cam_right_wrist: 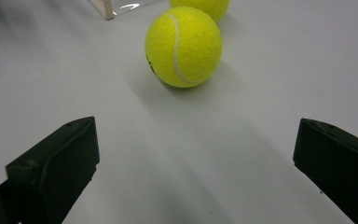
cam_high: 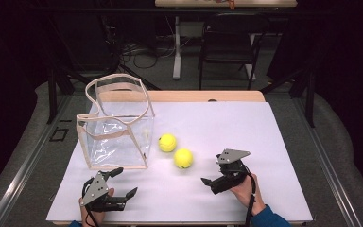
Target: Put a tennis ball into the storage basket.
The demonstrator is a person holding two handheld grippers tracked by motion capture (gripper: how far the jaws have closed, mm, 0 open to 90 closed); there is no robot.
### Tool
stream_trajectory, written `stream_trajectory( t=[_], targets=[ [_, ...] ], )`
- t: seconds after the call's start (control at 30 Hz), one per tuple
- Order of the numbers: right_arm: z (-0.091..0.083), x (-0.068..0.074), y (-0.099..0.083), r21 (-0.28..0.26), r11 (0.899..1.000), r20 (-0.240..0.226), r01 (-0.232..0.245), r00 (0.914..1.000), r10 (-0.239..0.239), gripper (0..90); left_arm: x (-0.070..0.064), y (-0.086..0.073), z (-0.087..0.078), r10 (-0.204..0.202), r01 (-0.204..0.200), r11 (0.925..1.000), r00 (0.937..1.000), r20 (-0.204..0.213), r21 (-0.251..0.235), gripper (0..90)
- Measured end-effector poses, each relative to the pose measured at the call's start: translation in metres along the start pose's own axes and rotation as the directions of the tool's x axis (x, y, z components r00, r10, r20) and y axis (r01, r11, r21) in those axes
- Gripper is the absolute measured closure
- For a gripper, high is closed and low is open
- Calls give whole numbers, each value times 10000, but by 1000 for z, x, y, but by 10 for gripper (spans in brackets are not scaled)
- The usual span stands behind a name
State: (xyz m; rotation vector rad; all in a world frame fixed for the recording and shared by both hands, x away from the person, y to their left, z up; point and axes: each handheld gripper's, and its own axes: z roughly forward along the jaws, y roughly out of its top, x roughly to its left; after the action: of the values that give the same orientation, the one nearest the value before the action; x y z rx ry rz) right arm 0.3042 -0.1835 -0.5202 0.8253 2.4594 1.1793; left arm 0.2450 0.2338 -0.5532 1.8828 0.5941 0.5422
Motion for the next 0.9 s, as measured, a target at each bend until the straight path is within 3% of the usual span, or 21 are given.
stream_trajectory(
  t=[0.9],
  targets=[
    [27, -1, 23, 124, 9999, -553, 89, 9984, -82, 0, 1, 0, 0, 2, -2, 10000, 10000, 9, 53, 159]
  ],
)
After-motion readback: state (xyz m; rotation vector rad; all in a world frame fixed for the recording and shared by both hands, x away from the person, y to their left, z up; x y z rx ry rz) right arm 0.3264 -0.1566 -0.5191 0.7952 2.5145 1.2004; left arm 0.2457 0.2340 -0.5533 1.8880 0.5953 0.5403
